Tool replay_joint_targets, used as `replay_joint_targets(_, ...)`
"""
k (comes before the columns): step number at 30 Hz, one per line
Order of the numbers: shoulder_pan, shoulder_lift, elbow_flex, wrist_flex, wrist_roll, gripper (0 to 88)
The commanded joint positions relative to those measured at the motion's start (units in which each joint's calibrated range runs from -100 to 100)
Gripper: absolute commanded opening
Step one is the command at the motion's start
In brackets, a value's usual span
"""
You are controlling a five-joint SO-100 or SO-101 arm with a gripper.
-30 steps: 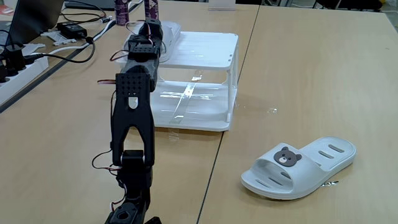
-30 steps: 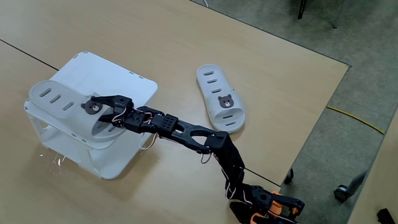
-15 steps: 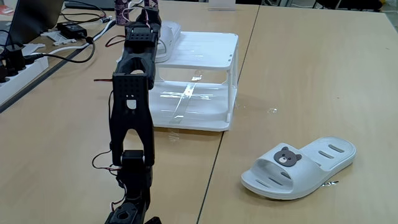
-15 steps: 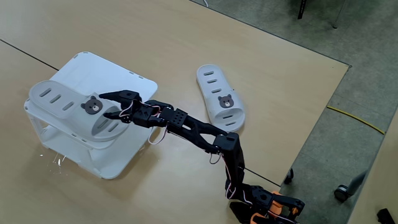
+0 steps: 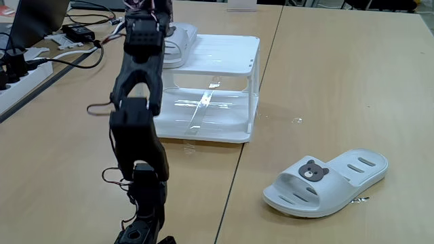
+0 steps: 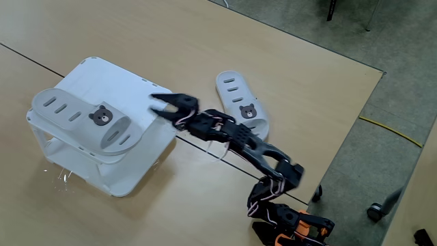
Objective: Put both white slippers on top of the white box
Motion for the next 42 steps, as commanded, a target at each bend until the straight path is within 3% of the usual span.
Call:
replay_joint_targets(1, 9.3, -11.1, 24.4, -31.8, 0.4, 8.8)
replay_joint_targets(5, 14.1, -11.0, 50.1, -65.5, 0.4, 8.1)
replay_joint_targets(8, 19.6, -11.0, 64.9, -77.7, 0.4, 3.9)
replay_joint_targets(11, 27.7, -11.1, 76.1, -78.6, 0.4, 0.8)
replay_joint_targets(14, 30.5, -11.0, 86.2, -80.1, 0.4, 0.8)
replay_joint_targets(19, 31.0, -5.4, 85.9, -80.0, 0.4, 0.8)
replay_joint_targets(26, 40.4, 12.2, 86.0, -80.8, 0.4, 0.8)
replay_joint_targets(31, 45.7, 14.9, 86.0, -80.8, 0.4, 9.1)
replay_joint_targets(36, 51.4, 19.4, 85.0, -82.2, 0.4, 9.7)
replay_joint_targets(39, 51.7, 22.5, 81.0, -84.4, 0.4, 18.6)
replay_joint_targets(42, 51.6, 24.8, 75.3, -84.4, 0.4, 19.9)
